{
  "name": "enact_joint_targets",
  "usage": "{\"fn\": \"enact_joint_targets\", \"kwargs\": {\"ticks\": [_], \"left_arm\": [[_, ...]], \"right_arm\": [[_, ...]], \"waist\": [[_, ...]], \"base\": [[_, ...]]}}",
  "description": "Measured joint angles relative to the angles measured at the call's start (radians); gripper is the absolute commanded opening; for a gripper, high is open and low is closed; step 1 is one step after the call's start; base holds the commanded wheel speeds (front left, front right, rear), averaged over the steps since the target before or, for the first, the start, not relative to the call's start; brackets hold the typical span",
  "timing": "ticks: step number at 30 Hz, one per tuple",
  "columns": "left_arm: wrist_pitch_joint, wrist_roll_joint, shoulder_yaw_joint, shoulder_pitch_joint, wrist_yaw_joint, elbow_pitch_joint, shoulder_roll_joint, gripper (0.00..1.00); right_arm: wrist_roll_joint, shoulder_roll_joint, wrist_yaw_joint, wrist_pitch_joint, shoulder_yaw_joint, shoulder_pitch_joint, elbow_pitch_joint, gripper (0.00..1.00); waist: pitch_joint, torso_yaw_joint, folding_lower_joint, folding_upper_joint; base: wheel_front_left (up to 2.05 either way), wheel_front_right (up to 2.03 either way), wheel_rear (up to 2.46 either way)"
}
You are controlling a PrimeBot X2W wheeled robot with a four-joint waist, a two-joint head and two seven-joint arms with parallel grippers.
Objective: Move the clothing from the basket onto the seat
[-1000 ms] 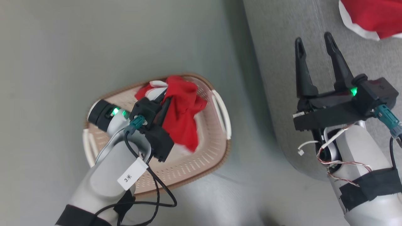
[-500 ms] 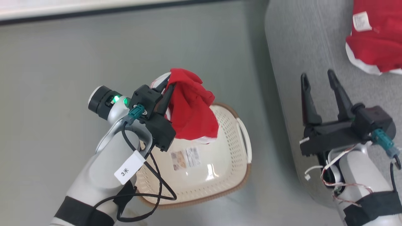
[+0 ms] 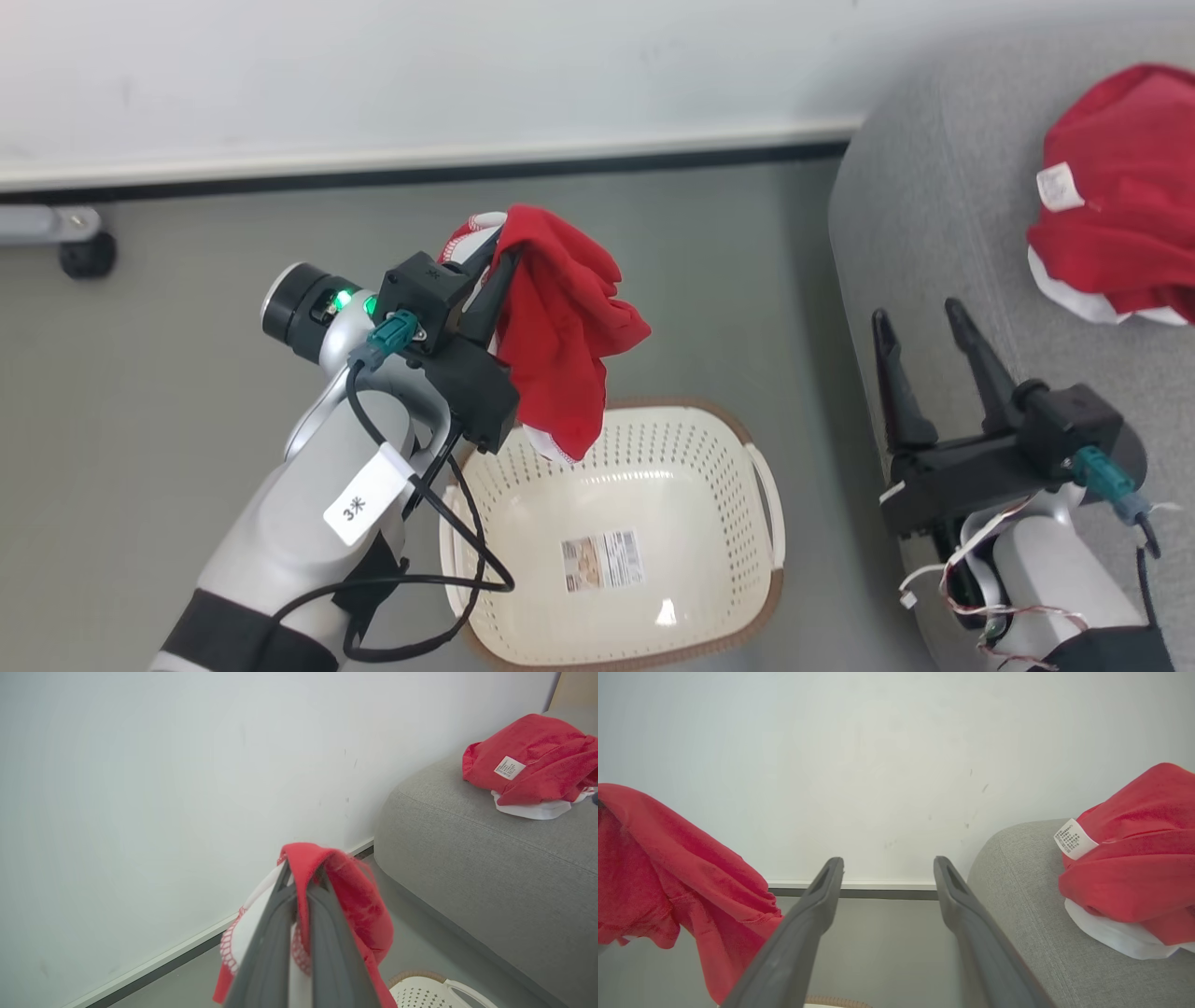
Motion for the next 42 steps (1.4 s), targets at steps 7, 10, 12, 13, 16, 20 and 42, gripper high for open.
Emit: {"fn": "enact_joint_targets", "kwargs": {"ticks": [7,10,12,13,16,20,42], "left_arm": [[0.0,-0.042,0.0,0.045,0.0,-0.002,0.01,0.0],[0.0,-0.052,-0.006,0.07,-0.002,-0.002,0.01,0.0],[0.0,-0.06,-0.015,0.085,-0.007,-0.003,0.01,0.0],[0.0,-0.062,-0.021,0.092,-0.007,-0.005,0.01,0.0],[0.0,-0.075,-0.046,0.113,-0.007,-0.011,0.009,0.0],[0.0,-0.107,-0.081,0.135,-0.007,-0.018,0.008,0.0],[0.061,-0.192,-0.23,0.205,-0.007,-0.241,0.014,0.0]], "right_arm": [[0.0,0.022,0.018,0.0,0.023,0.039,0.034,1.0],[0.0,0.026,0.027,0.0,0.031,0.06,0.049,1.0],[0.0,0.026,0.038,0.0,0.042,0.07,0.064,1.0],[0.0,0.026,0.045,0.0,0.049,0.073,0.072,1.0],[-0.001,0.03,0.063,0.0,0.076,0.078,0.096,1.0],[-0.008,0.04,0.088,0.0,0.125,0.082,0.139,1.0],[-0.034,0.069,0.122,0.028,0.376,0.007,0.307,1.0]], "waist": [[-0.096,0.024,0.0001,-0.0001],[-0.137,0.029,0.0,0.0],[-0.164,0.032,0.0,0.0],[-0.178,0.033,0.0,-0.0001],[-0.218,0.035,0.0,0.0],[-0.271,0.037,0.0,0.0],[-0.39,0.08,0.0002,0.0001]], "base": [[0.0,0.0,0.0],[0.0,0.0,0.0],[0.0,0.0,0.0],[0.0,0.0,0.0],[0.0,0.0,0.0],[0.0,0.0,0.0],[0.0,0.0,0.0]]}}
